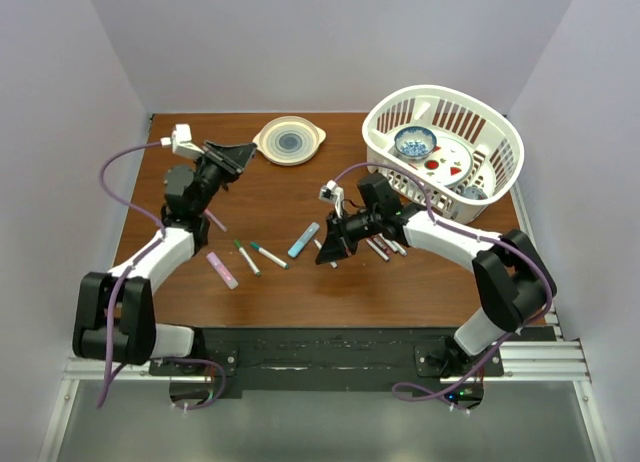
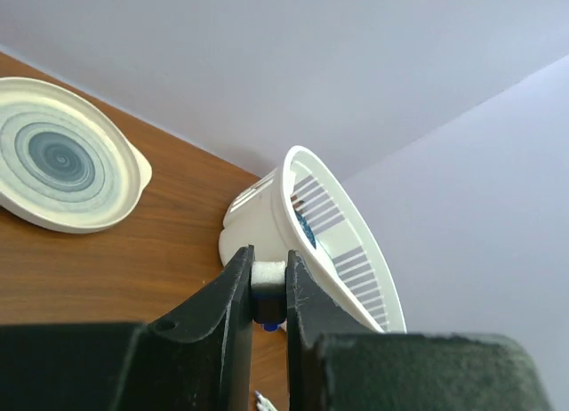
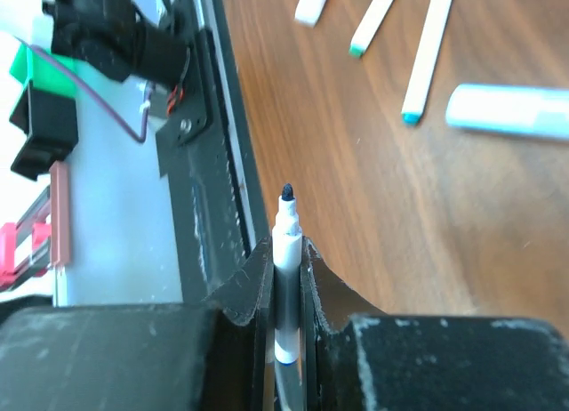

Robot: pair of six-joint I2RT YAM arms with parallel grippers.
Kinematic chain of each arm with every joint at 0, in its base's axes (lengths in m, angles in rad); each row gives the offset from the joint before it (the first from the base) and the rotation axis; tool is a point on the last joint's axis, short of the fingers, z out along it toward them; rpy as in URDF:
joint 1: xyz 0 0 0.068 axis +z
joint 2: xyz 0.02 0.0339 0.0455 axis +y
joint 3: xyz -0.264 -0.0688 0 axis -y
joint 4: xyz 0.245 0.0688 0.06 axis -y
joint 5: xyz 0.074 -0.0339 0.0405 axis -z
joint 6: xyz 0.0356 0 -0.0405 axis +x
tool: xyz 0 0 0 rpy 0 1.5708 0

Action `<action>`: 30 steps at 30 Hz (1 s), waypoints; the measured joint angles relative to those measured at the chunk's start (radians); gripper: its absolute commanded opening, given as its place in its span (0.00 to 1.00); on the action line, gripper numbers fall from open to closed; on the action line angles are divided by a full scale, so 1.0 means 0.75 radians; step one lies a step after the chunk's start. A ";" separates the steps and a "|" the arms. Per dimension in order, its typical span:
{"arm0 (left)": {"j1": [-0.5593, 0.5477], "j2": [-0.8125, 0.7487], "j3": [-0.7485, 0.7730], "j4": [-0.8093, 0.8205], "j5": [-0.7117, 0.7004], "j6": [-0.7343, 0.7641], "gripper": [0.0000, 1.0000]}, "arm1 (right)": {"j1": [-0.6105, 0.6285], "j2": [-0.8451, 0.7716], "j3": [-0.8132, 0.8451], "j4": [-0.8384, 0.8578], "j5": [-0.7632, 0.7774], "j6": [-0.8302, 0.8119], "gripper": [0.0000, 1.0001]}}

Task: Open the pen caps

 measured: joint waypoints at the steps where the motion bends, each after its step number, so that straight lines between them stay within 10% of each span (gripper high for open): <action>1: 0.010 -0.019 -0.012 0.001 -0.011 0.000 0.00 | 0.001 0.000 0.000 -0.019 -0.002 -0.020 0.00; 15: 0.305 0.316 -0.021 -0.505 -0.108 0.068 0.01 | -0.007 -0.023 0.091 -0.360 0.028 -0.429 0.00; 30: 0.362 0.762 0.511 -0.844 -0.250 0.216 0.39 | -0.012 -0.023 0.102 -0.416 0.053 -0.480 0.00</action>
